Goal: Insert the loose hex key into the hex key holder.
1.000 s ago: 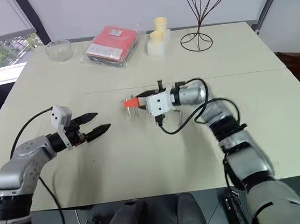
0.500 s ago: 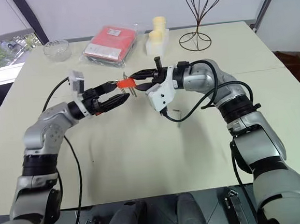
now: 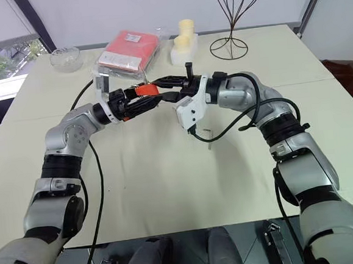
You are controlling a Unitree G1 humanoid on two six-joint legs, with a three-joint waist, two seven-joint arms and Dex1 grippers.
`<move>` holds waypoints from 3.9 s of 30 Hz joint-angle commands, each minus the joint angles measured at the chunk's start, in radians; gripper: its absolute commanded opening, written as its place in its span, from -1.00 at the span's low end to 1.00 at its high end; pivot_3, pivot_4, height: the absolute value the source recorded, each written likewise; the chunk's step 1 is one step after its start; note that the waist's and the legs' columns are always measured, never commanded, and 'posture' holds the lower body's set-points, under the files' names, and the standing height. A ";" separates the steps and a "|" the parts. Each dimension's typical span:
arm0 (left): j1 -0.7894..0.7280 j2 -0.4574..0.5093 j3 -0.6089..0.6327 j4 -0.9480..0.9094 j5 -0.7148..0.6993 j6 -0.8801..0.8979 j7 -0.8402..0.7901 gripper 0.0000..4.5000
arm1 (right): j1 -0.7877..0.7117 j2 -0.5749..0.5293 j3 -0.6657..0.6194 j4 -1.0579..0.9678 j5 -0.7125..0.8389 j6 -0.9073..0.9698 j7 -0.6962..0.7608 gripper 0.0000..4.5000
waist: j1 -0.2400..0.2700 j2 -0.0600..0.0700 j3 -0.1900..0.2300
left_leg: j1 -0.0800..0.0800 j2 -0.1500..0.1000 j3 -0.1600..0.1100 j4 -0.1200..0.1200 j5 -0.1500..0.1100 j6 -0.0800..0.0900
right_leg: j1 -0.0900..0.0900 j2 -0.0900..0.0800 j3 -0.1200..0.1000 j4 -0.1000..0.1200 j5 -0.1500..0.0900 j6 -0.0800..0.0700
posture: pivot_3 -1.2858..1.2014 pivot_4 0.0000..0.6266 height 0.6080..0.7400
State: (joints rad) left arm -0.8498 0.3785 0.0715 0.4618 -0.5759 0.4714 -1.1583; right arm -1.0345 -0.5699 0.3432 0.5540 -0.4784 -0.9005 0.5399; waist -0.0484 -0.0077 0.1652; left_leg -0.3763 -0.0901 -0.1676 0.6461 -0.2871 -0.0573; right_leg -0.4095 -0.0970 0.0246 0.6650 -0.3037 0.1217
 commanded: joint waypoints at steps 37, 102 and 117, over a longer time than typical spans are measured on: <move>-0.012 -0.010 0.005 -0.011 0.043 -0.018 -0.029 -0.79 | 0.076 0.018 -0.010 -0.158 0.051 0.070 0.018 -0.56 | 0.001 0.000 0.000 | 0.000 0.000 0.000 0.001 0.000 0.000 | 0.000 0.000 0.000 0.001 0.000 0.001 | 0.03 -0.52 1.00; 0.347 0.069 -0.138 -0.466 0.178 -0.124 0.065 -1.00 | 0.620 0.151 -0.267 -0.906 0.580 2.061 -0.181 0.97 | 0.030 0.000 0.000 | -0.001 0.001 0.000 0.002 0.000 0.001 | 0.000 -0.001 0.001 0.001 0.001 0.001 | 0.03 -0.52 1.00; 0.371 0.032 -0.128 -0.447 0.187 -0.156 0.131 -1.00 | 0.654 0.183 -0.237 -0.793 0.576 2.012 -0.218 -0.98 | 0.035 -0.003 -0.004 | 0.002 0.001 0.000 0.003 0.000 0.001 | 0.005 -0.001 0.001 0.000 0.001 0.001 | 0.03 -0.52 1.00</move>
State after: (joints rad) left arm -0.4764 0.4108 -0.0663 0.0290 -0.3827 0.3368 -1.0331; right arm -0.3991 -0.3790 0.1203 -0.2898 0.1041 1.0834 0.3382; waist -0.0132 -0.0110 0.1615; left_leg -0.3738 -0.0895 -0.1679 0.6493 -0.2874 -0.0564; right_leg -0.4043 -0.0977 0.0251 0.6653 -0.3023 0.1226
